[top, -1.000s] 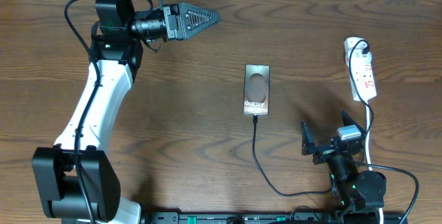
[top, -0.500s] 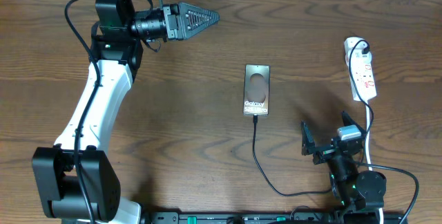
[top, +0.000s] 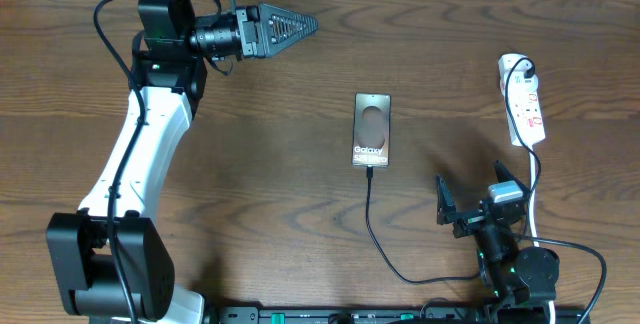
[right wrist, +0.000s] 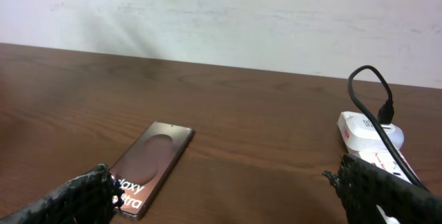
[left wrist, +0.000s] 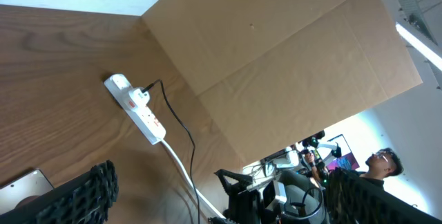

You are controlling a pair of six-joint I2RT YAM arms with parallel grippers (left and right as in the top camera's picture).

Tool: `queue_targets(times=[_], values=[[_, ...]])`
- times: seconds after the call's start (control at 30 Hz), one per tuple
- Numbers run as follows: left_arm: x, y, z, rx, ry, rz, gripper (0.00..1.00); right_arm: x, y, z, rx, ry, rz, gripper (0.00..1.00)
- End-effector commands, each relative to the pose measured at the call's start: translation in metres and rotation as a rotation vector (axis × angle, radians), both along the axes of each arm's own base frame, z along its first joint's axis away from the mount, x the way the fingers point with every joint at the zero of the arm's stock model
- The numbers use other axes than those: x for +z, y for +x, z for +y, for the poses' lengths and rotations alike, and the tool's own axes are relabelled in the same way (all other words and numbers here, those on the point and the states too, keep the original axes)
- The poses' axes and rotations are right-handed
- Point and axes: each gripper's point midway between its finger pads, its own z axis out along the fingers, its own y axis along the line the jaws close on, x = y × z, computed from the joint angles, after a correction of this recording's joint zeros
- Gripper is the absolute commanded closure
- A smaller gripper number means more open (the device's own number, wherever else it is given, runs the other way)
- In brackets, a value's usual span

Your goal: Plug charger to phone and switch on socket

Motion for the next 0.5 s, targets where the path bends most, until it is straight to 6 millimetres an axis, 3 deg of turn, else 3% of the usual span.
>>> queue_targets(times=[0.0, 0.37, 0.43, 0.47], values=[[0.005, -0.004, 0.001, -0.007, -0.001, -0.02, 0.03, 0.0, -0.001, 0.001, 0.003, -0.001, -0.002, 0.01], [0.012, -0.008, 0.001, -0.008, 0.012, -0.12, 0.03, 0.0, -0.001, 0.001, 0.003, -0.001, -0.002, 0.01], [0.028, 0.029, 0.018, 0.287, 0.042, -0.164, 0.03, 0.0, -0.001, 0.001, 0.003, -0.001, -0.002, 0.01], [0.035, 0.034, 0.023, 0.35, 0.045, -0.179, 0.03, 0.0, -0.001, 0.001, 0.003, -0.001, -0.002, 0.01]])
